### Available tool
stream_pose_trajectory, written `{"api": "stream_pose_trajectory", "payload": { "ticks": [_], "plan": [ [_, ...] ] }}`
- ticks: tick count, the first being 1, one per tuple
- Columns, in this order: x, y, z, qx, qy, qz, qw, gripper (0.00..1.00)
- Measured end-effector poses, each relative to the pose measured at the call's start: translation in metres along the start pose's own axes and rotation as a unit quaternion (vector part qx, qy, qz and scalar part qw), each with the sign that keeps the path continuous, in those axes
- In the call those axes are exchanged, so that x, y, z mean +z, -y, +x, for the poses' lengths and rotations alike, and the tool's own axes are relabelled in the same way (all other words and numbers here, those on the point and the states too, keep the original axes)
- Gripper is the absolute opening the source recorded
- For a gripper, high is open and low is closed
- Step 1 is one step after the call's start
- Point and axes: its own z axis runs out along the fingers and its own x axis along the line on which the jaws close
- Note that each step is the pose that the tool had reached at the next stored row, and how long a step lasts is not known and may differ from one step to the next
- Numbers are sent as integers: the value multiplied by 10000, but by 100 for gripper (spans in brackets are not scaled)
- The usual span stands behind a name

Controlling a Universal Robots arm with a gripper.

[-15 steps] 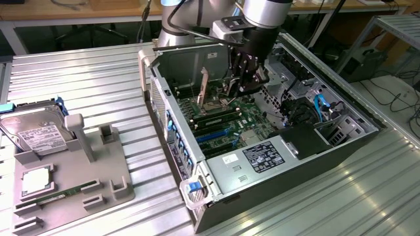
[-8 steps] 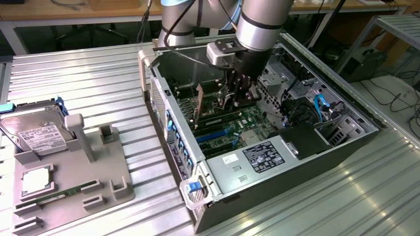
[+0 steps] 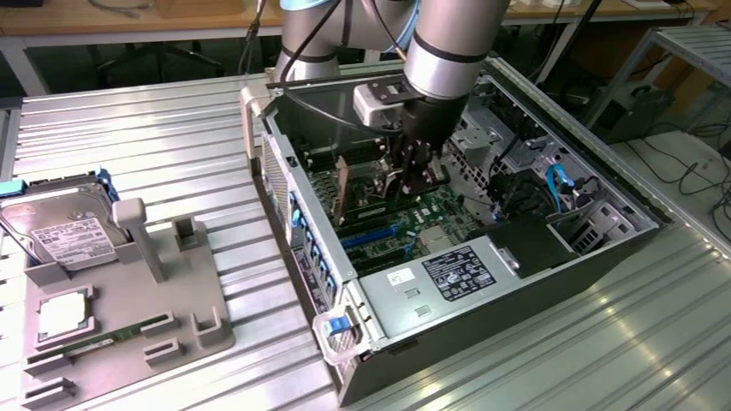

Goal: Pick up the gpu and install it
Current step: 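Insert the gpu into the slot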

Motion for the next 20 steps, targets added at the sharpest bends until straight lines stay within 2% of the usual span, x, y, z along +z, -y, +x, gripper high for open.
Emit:
{"api": "stream_pose_trajectory", "payload": {
  "ticks": [5,15,20],
  "plan": [
    [11,-10,52,-3,0,0,10000,28],
    [50,-130,66,-10,1,0,10000,28],
    [73,-155,111,-10,1,0,10000,28]
  ]
}}
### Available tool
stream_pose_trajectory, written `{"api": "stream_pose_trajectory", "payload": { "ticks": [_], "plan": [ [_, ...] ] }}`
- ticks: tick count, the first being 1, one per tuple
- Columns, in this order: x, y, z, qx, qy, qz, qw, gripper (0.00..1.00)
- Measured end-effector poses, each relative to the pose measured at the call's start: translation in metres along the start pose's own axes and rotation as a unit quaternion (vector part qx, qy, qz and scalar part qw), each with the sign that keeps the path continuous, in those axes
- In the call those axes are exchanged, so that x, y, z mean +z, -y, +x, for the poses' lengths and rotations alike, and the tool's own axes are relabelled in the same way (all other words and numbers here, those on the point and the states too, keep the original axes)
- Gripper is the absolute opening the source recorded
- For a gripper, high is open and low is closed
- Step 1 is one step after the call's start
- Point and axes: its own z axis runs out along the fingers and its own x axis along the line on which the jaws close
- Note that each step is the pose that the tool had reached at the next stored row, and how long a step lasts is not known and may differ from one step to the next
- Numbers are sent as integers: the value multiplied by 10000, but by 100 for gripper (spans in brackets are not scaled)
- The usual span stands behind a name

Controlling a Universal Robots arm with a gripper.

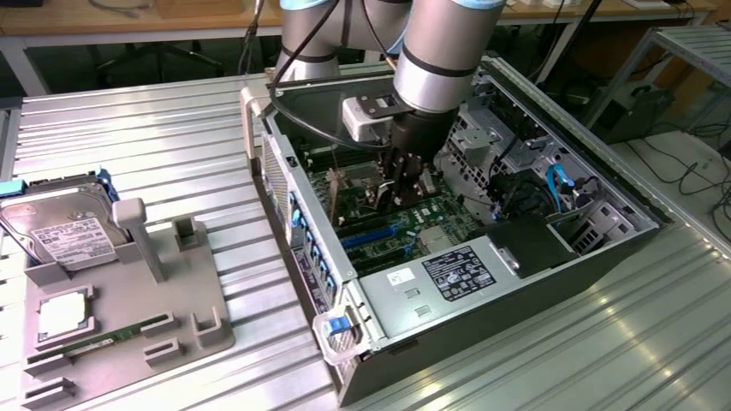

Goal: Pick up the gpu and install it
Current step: 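Insert the gpu into the slot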

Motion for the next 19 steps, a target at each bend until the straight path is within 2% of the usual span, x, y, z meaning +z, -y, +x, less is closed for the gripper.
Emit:
{"api": "stream_pose_trajectory", "payload": {
  "ticks": [4,13,16,19],
  "plan": [
    [23,-18,50,0,0,0,10000,28],
    [82,-78,65,-2,0,0,10000,28],
    [87,-85,65,-16,0,19,10000,28],
    [92,-88,65,-71,1,19,10000,28]
  ]
}}
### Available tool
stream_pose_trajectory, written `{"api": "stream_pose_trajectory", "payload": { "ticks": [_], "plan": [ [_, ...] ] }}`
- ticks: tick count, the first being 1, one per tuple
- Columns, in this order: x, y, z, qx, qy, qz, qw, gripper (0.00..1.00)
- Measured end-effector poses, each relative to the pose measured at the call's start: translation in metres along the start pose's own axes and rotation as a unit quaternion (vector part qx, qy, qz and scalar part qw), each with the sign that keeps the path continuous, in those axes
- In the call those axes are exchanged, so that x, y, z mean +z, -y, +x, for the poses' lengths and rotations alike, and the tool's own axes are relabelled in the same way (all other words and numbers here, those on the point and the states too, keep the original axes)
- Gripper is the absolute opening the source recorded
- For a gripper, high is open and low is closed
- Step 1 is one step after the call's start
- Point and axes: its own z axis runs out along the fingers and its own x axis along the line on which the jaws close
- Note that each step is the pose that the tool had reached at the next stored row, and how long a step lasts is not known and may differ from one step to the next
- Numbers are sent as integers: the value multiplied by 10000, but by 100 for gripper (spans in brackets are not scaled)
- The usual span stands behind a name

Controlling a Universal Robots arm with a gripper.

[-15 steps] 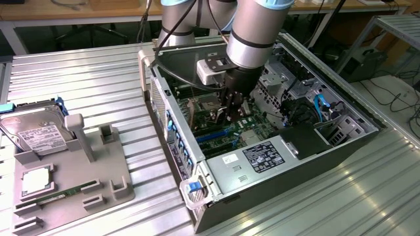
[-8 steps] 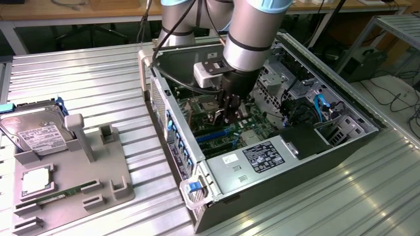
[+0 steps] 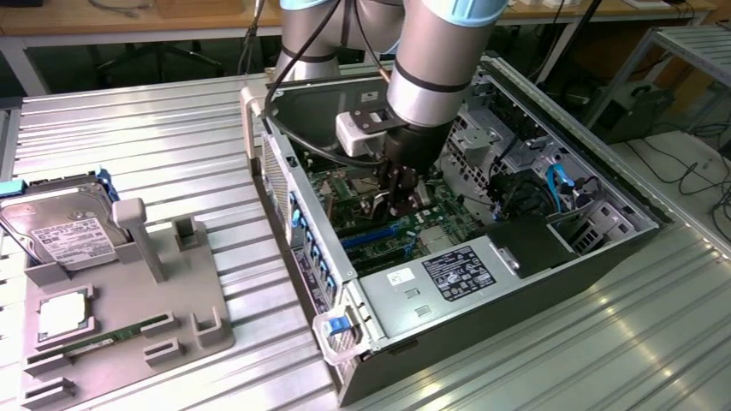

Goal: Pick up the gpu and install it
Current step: 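Insert the gpu into the slot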

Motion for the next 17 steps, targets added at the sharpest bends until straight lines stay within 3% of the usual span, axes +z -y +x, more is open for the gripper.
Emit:
{"api": "stream_pose_trajectory", "payload": {
  "ticks": [17],
  "plan": [
    [102,-63,23,-31,0,-2,10000,28]
  ]
}}
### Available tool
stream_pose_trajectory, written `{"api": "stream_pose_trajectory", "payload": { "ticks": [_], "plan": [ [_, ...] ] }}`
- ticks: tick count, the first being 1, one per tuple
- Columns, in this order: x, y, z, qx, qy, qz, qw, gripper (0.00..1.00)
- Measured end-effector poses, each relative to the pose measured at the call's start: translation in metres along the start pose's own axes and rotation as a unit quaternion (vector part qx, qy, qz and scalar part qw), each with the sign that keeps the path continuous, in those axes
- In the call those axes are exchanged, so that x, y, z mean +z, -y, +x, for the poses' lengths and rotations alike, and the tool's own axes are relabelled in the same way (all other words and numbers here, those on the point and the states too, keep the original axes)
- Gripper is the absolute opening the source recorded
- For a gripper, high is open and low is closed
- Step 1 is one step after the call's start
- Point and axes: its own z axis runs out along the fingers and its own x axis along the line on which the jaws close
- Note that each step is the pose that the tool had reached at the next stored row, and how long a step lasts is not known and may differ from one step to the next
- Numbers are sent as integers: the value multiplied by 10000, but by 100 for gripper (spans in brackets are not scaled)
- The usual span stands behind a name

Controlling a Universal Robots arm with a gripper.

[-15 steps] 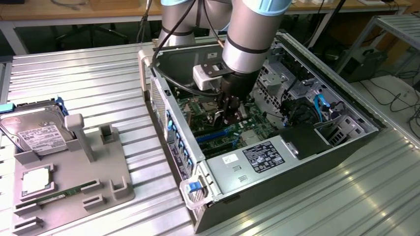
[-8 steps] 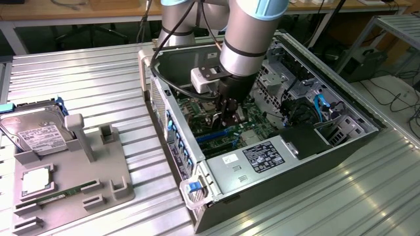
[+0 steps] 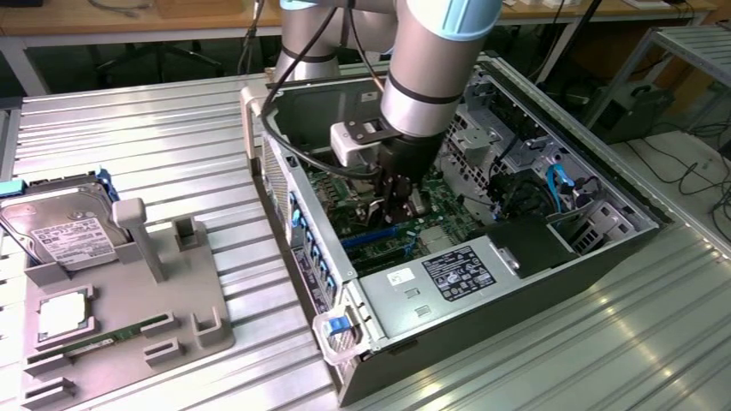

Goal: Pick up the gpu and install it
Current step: 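Insert the gpu into the slot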

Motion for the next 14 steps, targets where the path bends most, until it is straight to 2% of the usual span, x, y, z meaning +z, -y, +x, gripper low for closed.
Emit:
{"api": "stream_pose_trajectory", "payload": {
  "ticks": [14],
  "plan": [
    [87,-37,2,0,0,-3,10000,28]
  ]
}}
